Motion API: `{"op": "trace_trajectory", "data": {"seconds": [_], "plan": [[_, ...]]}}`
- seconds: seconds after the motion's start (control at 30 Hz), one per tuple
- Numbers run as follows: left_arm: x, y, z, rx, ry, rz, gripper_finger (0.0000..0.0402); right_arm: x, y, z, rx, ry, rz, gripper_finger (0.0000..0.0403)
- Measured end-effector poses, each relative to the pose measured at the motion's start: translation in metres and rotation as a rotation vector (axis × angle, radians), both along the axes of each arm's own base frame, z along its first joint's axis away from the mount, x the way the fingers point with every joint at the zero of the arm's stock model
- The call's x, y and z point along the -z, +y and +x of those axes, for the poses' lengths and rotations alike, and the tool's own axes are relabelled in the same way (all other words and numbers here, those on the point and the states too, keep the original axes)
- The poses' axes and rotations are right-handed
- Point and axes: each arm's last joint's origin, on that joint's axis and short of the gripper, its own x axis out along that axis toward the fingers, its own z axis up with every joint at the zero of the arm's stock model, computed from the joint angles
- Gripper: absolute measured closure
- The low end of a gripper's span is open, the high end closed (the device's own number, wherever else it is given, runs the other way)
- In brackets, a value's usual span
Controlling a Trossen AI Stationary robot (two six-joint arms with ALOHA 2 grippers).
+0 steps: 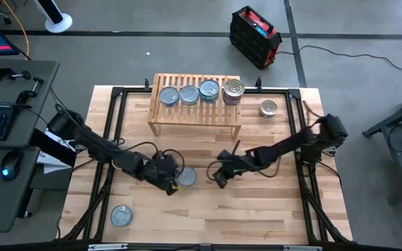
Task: Stack canned seafood by type on shelf
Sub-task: Stack the blue tuna can on top of the other blue tuna can on the shelf
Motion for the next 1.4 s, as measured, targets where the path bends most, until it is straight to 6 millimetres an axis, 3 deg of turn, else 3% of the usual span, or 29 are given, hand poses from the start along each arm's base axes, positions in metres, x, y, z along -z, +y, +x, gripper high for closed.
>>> {"op": "trace_trajectory", "data": {"seconds": [0.2,0.4,0.93,1.2,1.4], "plan": [[0.015,0.002,-0.004,-0.024,-0.027,-0.041,0.0401,0.021,0.000,0.043,-0.029,0.057,0.003,0.0403],[0.027,0.001,-0.009,-0.035,0.001,-0.088,0.0401,0.028,0.004,0.064,-0.025,0.072,-0.002,0.0403],[0.044,-0.005,0.002,0.008,0.004,-0.065,0.0401,0.023,0.001,0.068,0.017,0.047,-0.019,0.0403],[0.049,-0.003,0.000,0.037,0.048,-0.045,0.0401,-0.018,0.002,0.070,0.005,-0.106,0.009,0.0403],[0.048,-0.002,0.000,0.047,0.043,-0.019,0.0401,-0.022,0.001,0.070,0.008,-0.137,0.014,0.0403]]}}
